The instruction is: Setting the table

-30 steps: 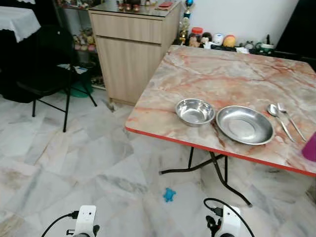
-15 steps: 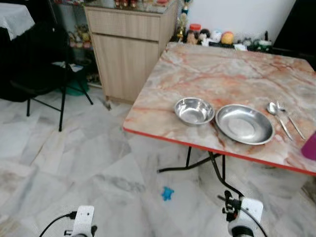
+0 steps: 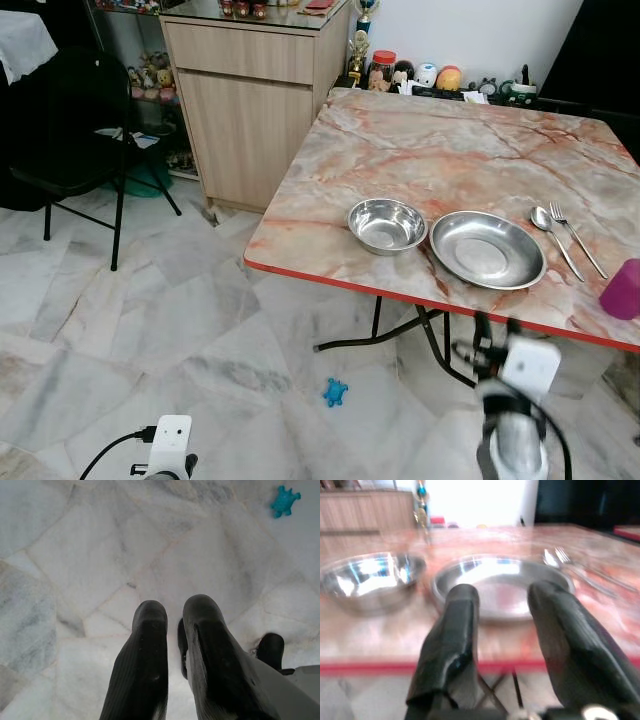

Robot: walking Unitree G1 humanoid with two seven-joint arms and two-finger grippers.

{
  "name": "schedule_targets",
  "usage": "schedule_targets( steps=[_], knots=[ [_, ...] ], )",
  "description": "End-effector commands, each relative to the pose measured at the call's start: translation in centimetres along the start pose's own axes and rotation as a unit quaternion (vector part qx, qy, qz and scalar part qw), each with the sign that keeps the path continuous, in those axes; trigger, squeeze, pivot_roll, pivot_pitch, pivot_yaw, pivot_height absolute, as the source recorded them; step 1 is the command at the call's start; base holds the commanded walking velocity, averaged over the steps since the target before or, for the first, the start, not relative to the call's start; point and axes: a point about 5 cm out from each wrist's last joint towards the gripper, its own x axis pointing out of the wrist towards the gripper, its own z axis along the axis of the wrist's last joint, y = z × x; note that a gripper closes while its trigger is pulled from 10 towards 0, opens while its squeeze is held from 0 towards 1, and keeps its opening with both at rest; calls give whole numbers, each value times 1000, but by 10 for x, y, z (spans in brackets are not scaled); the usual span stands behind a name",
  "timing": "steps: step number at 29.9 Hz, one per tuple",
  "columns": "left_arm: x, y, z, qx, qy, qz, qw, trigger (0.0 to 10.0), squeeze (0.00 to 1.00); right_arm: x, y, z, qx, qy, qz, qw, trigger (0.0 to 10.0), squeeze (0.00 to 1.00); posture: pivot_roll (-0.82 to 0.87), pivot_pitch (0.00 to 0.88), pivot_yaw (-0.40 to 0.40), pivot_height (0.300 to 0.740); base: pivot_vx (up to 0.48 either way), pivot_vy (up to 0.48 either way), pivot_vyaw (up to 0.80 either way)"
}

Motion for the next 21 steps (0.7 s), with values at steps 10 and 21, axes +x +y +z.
schedule_targets(
  steps=[10,21],
  knots=[
    [0,2,-1,-7,1,7,1000,10000,0,20,8,12,36,11,-21,999,10000,0,95,0,-71,740,0,0,-551],
    [0,0,1,-16,-4,2,1000,10000,0,29,17,20,39,5,-5,999,10000,0,93,0,-71,740,0,0,-786]
  ],
)
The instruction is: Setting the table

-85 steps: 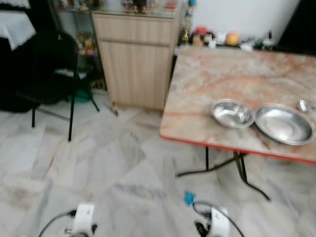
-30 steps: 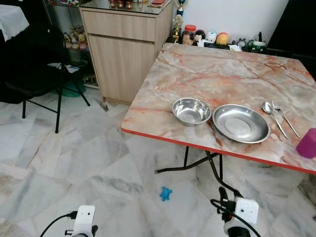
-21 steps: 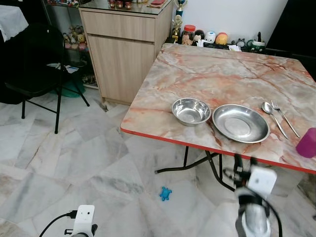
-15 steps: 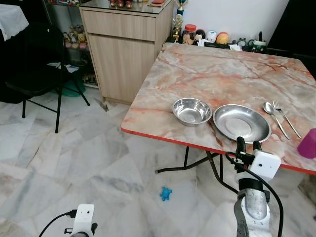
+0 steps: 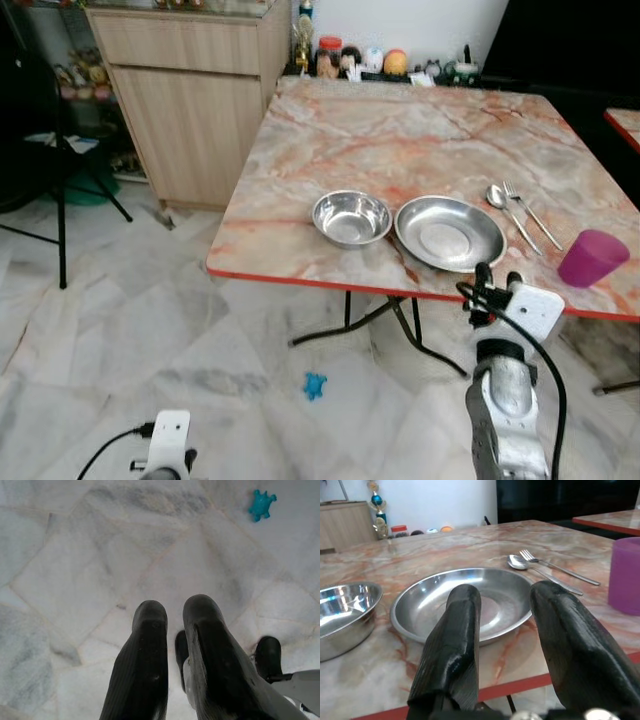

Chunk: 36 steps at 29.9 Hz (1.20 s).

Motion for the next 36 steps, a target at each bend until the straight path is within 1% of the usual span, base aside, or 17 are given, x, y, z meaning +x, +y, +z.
schedule_targets(
  steps=[1,5,8,15,16,20,22,27,33,36],
  knots=[
    [-1,0,-5,-2,6,0,1000,10000,0,1,0,3,2,-2,1,1000,10000,0,93,0,-71,740,0,0,-788],
    [-1,-1,-4,-2,6,-2,1000,10000,0,3,3,6,2,-9,6,1000,10000,0,94,0,-72,740,0,0,0],
    [-1,-1,-4,-4,5,-2,1000,10000,0,7,6,9,4,-19,9,1000,10000,0,98,0,-76,740,317,0,0],
    [-1,-1,-4,-6,4,-1,1000,10000,0,8,8,9,2,-17,15,1000,10000,0,98,0,-76,740,324,0,0],
    [-1,-2,-4,-6,4,-2,1000,10000,0,8,8,9,10,-17,14,1000,10000,0,98,0,-76,740,330,0,-769],
    [-1,-2,-4,-5,5,-2,1000,10000,0,9,8,10,5,-20,12,1000,10000,0,98,0,-77,740,329,0,-764],
    [-1,-2,-4,-5,5,-2,1000,10000,0,8,7,12,-1,-28,12,1000,10000,0,100,0,-78,740,330,0,0],
    [-1,-2,-4,-6,4,-2,1000,10000,0,8,7,12,0,-29,13,999,10000,0,99,0,-77,740,296,0,0],
    [-1,-1,-4,-4,3,0,1000,10000,0,6,10,15,5,-33,14,999,10000,0,99,0,-76,740,0,0,0],
    [-1,-1,-4,-3,3,1,1000,10000,0,3,8,17,17,-31,8,999,10000,0,99,0,-77,740,0,0,0]
  ],
)
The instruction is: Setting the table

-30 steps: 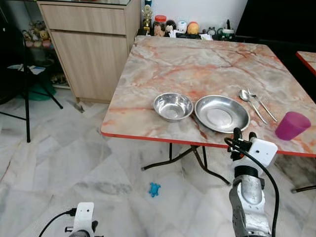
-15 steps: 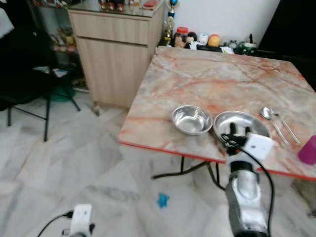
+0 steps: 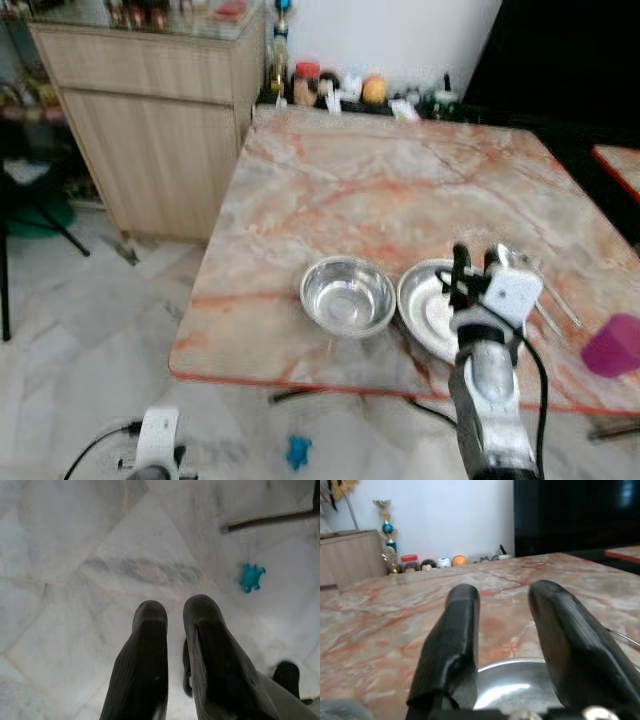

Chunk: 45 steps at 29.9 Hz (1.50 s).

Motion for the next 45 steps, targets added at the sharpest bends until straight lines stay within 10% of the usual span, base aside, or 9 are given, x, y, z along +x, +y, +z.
schedule_targets(
  steps=[1,15,17,18,20,31,32,33,45],
  knots=[
    [-1,-7,-9,-2,16,-7,1000,10000,0,-5,-12,0,5,9,-24,1000,10000,0,99,0,-77,740,0,0,0],
    [-2,-7,-11,2,16,-8,1000,10000,0,-40,-34,-1,46,61,-62,995,10000,0,82,0,-80,740,0,0,0],
    [-2,-7,-11,4,17,-9,1000,10000,0,-45,-41,0,72,73,-88,991,10000,337,82,0,-81,740,0,0,0],
    [-2,-8,-11,5,17,-9,1000,10000,0,-46,-43,-1,81,77,-95,989,10000,937,81,0,-80,740,0,0,0],
    [-2,-8,-12,6,17,-9,1000,10000,0,-47,-49,-1,105,83,-110,985,10000,1000,80,0,-81,740,0,0,0],
    [-1,-9,-8,7,13,-11,1000,10000,0,-22,-63,-8,118,137,-118,976,10000,1000,89,0,-78,740,0,0,0],
    [-1,-9,-8,7,13,-11,1000,10000,0,-21,-63,-8,113,138,-118,977,10000,816,89,0,-78,740,0,0,0],
    [-1,-8,-8,7,13,-10,1000,10000,0,-21,-63,-9,111,140,-120,976,10000,0,93,0,-77,740,0,0,0],
    [-1,-4,-8,11,14,-5,1000,10000,0,-27,-77,-20,112,181,-106,971,10000,0,95,0,-65,740,0,0,0]
  ],
)
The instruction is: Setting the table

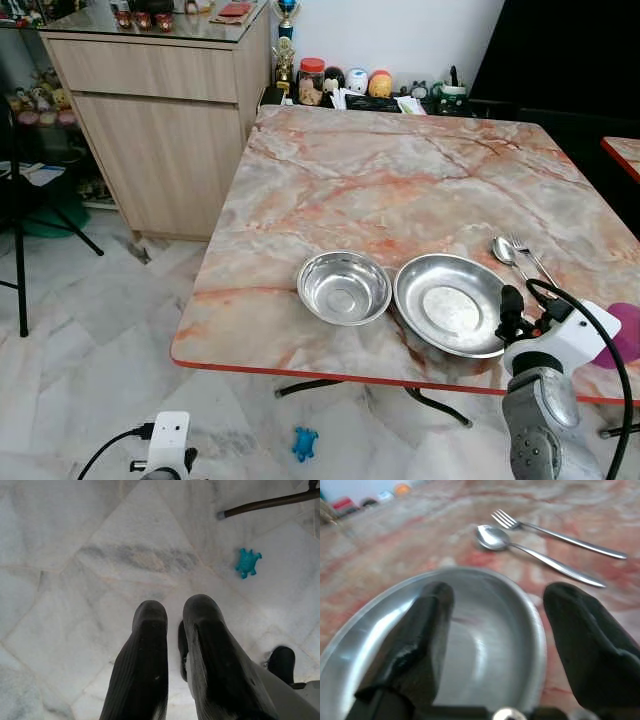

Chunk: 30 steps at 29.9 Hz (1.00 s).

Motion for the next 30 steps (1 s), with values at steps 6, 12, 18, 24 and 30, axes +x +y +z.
schedule_targets(
  steps=[6,12,18,24,30],
  knots=[
    [0,0,-1,9,4,0,1000,10000,0,7,-23,-1,-8,16,-13,1000,10000,0,92,0,-62,740,0,0,0],
    [0,0,0,9,3,0,1000,10000,0,14,-27,0,-5,20,8,1000,10000,0,96,0,-62,740,0,0,0],
    [0,-1,0,9,2,-1,1000,10000,0,20,-17,-11,47,35,46,997,10000,0,104,0,-67,740,0,0,0],
    [0,0,-1,8,2,0,1000,10000,0,21,-11,-14,79,29,60,995,10000,0,106,0,-67,740,0,0,0],
    [0,1,-1,9,2,2,1000,10000,0,19,-15,-8,103,-5,56,993,10000,0,105,0,-66,740,0,0,0]
  ],
)
